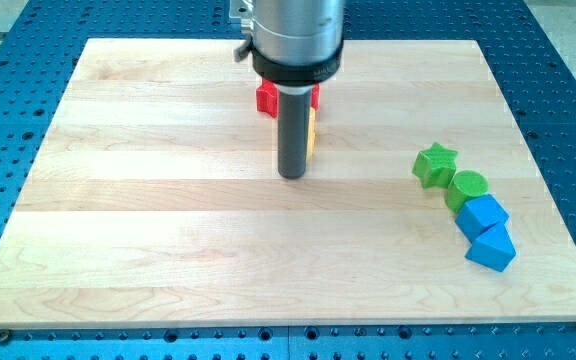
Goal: Separate blue blocks from green blocks
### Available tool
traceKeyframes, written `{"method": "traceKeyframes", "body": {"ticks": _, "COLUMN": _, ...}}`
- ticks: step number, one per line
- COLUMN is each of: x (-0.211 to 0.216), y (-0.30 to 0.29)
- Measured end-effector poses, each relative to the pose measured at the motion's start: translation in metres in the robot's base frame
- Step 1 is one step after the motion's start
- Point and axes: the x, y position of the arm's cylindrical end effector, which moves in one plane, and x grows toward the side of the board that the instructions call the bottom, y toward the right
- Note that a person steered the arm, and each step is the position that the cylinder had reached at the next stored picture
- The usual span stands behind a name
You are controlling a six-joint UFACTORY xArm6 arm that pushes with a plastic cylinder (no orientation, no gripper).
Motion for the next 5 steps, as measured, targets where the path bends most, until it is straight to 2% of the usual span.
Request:
{"method": "traceKeyframes", "body": {"ticks": 2, "x": -0.052, "y": 0.019}}
{"method": "traceKeyframes", "body": {"ticks": 3, "x": -0.048, "y": 0.077}}
{"method": "traceKeyframes", "body": {"ticks": 4, "x": -0.057, "y": 0.178}}
{"method": "traceKeyframes", "body": {"ticks": 5, "x": -0.007, "y": 0.206}}
